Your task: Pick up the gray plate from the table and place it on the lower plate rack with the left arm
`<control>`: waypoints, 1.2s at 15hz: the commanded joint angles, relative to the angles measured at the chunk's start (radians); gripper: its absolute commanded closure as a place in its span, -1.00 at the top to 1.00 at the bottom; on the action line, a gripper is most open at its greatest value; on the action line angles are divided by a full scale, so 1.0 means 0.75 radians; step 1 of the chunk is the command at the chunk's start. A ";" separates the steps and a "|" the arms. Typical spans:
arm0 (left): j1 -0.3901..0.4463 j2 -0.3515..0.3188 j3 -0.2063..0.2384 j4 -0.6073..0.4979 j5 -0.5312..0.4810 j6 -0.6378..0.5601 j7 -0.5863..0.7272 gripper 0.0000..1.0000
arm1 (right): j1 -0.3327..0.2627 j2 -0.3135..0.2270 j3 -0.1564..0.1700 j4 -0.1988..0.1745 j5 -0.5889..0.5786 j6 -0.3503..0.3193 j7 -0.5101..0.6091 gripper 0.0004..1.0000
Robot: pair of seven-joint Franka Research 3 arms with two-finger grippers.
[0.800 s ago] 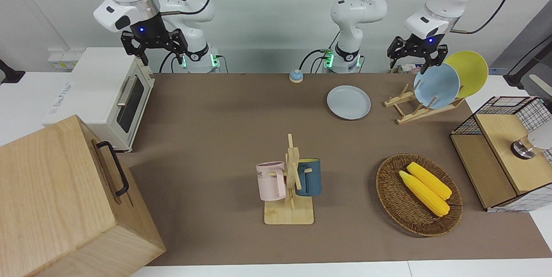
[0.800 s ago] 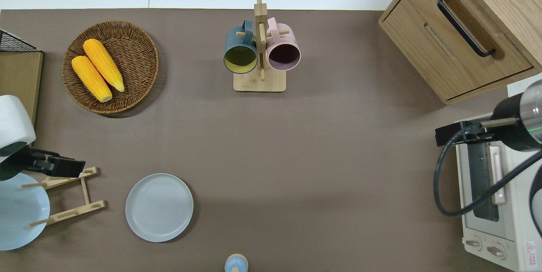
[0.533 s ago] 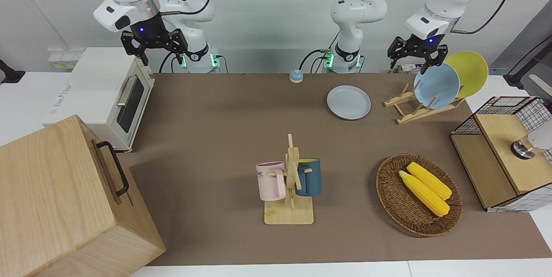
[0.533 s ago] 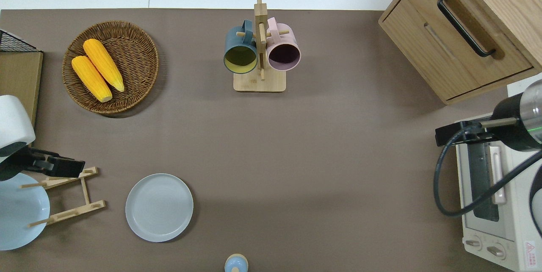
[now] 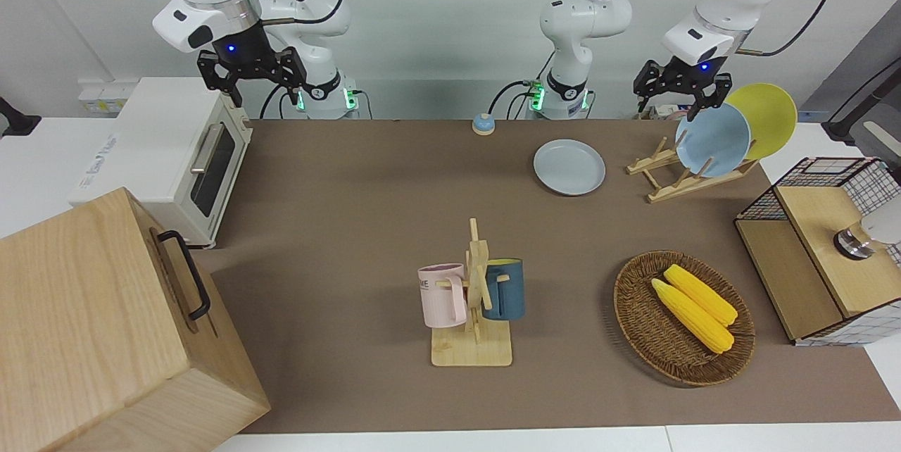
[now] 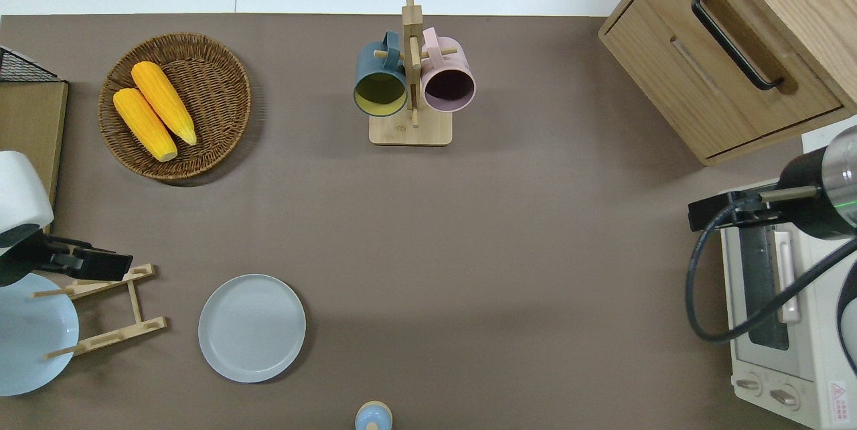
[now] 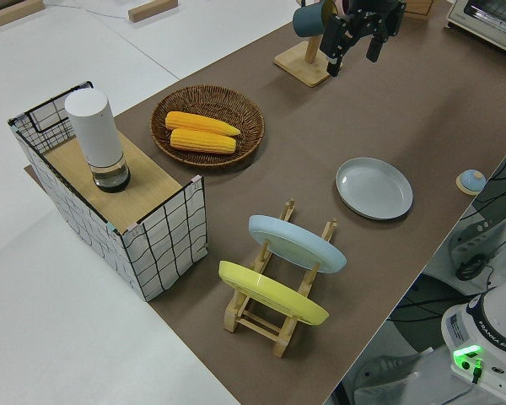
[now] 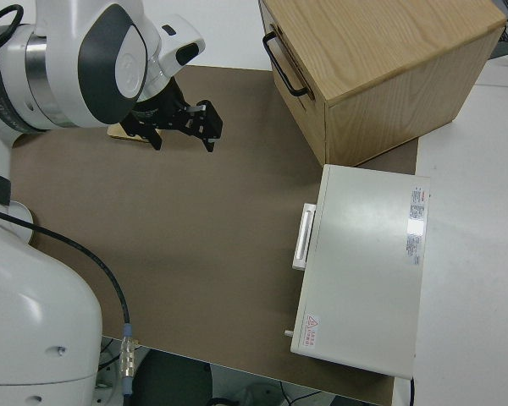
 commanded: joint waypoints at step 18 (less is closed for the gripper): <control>-0.011 -0.177 0.013 -0.336 0.026 0.132 -0.018 0.99 | -0.010 -0.003 0.009 0.008 0.010 -0.019 0.000 0.98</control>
